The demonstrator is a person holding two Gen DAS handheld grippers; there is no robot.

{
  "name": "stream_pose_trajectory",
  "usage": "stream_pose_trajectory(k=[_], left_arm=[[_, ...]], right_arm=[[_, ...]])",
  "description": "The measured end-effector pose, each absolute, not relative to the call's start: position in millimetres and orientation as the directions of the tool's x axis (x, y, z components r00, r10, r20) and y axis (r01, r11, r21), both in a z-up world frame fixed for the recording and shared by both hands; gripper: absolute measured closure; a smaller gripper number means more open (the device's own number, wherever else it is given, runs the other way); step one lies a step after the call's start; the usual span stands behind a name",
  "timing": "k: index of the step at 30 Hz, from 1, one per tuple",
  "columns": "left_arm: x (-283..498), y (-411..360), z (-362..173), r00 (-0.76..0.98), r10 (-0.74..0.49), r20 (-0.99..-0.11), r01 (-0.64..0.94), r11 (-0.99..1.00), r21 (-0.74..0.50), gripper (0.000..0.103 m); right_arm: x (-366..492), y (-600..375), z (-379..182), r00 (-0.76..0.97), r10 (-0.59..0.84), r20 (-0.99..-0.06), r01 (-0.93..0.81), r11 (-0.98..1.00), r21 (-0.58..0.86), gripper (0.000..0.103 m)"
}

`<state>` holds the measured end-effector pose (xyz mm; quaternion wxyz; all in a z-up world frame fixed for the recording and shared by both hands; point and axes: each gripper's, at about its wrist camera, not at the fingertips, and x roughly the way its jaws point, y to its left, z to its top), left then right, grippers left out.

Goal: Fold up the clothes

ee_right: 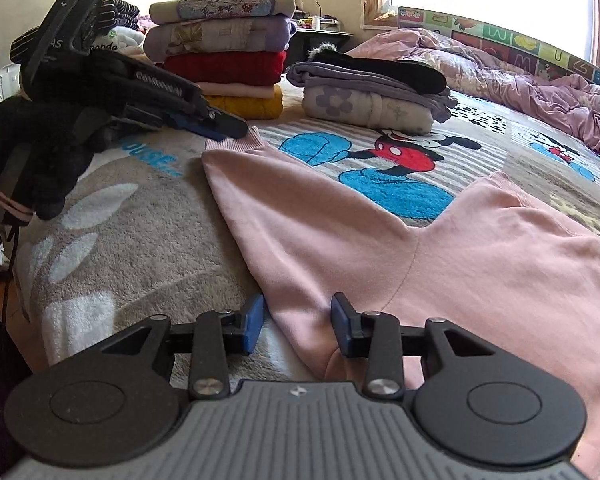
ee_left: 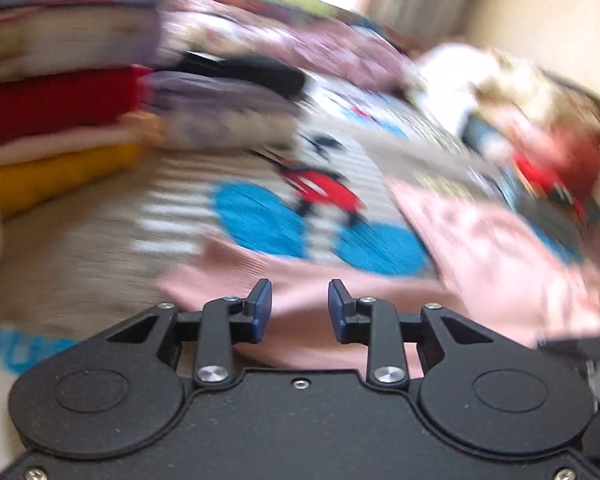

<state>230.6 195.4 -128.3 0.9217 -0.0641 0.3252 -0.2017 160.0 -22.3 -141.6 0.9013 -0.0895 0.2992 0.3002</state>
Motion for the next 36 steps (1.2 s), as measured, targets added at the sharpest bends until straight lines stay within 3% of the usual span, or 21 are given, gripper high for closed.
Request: stream_pose_trajectory(k=[2,5,12,18,22,25,30,34,36], left_arm=[[234,177,-132,0.684,-0.416,-0.599,0.374,0.905,-0.201,0.075],[244,159,-142,0.695,-0.322,-0.643,0.346,0.934,-0.093,0.075],[264,140,-148,0.744,-0.179,-0.644,0.296,0.952,0.077,0.078],[274,145,-142,0.787,-0.146,-0.599,0.214,0.976,0.045,0.092],[262,190,-120,0.833,-0.151,-0.533,0.122,0.988,-0.090,0.092],[247,212,-112,0.836,-0.204,-0.508,0.148,0.978,-0.149,0.092],[241,200,-124,0.770,-0.298,-0.564,0.256,0.954,-0.155,0.092],[255,186,-142,0.747,-0.217,-0.629,0.222,0.972,-0.071,0.092],[263,182,-147,0.746,-0.175,-0.642,0.193,0.980,-0.043,0.086]], right_arm=[[158,-22,-142,0.647,0.495,-0.580,-0.591,0.806,0.029,0.059],[154,-22,-144,0.659,0.500,-0.562,-0.588,0.808,0.030,0.057],[146,-18,-146,0.690,0.492,-0.531,-0.584,0.812,-0.007,0.057],[144,-16,-145,0.694,0.486,-0.532,-0.582,0.813,-0.018,0.056],[144,-19,-139,0.692,0.498,-0.523,-0.579,0.815,0.011,0.055],[142,-18,-133,0.700,0.510,-0.500,-0.580,0.814,0.017,0.055],[152,-3,-130,0.706,0.516,-0.485,-0.585,0.811,0.011,0.055],[166,13,-135,0.685,0.524,-0.506,-0.595,0.803,0.028,0.050],[171,24,-142,0.635,0.529,-0.562,-0.614,0.788,0.048,0.046]])
